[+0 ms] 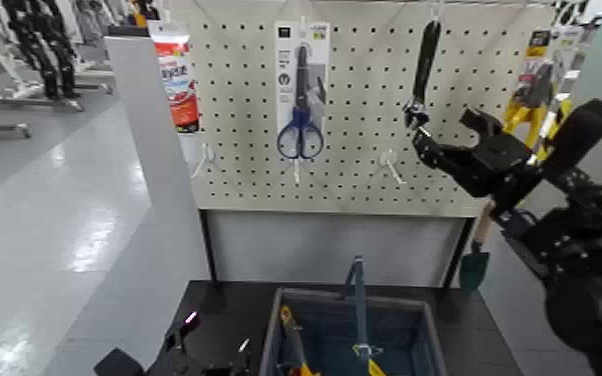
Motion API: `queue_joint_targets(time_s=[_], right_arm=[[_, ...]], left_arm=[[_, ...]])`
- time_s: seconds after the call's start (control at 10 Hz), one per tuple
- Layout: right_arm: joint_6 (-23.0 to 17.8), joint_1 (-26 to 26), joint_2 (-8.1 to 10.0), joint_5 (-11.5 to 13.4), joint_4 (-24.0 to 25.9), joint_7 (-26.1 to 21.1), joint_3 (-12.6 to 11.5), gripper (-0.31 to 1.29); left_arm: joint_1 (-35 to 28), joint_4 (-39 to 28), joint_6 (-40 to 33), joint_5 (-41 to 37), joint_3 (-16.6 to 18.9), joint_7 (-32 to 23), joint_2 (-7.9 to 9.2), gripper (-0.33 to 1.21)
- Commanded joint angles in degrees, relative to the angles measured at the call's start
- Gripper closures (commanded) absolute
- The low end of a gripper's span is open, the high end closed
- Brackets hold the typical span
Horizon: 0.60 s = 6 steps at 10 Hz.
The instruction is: Put the black wrench into the crate.
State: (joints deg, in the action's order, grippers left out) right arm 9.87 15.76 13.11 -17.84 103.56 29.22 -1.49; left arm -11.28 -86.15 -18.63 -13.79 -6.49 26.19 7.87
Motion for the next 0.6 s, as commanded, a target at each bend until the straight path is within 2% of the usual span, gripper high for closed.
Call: queue_joint_targets(time_s=[0.1, 0.4, 0.6], right_arm=[[1.2, 5.7, 0.78, -3.4, -3.8, 3.9, 0.7, 0.2], [2.8, 10.9, 1.65, -6.9, -8.5, 7.7, 2.2, 0.22], [3.7, 12.8, 1.65, -7.4, -10.7, 9.9, 2.9, 0.25]], left_arm=[[0.0, 0.0, 0.0, 0.0, -0.1, 0.0, 0.04, 0.1], [0.2, 0.0, 0.0, 0.0, -0.3, 0.0, 0.13, 0.1], [0.3, 0.0, 0.0, 0.0, -0.4, 0.1, 0.22, 0.1]])
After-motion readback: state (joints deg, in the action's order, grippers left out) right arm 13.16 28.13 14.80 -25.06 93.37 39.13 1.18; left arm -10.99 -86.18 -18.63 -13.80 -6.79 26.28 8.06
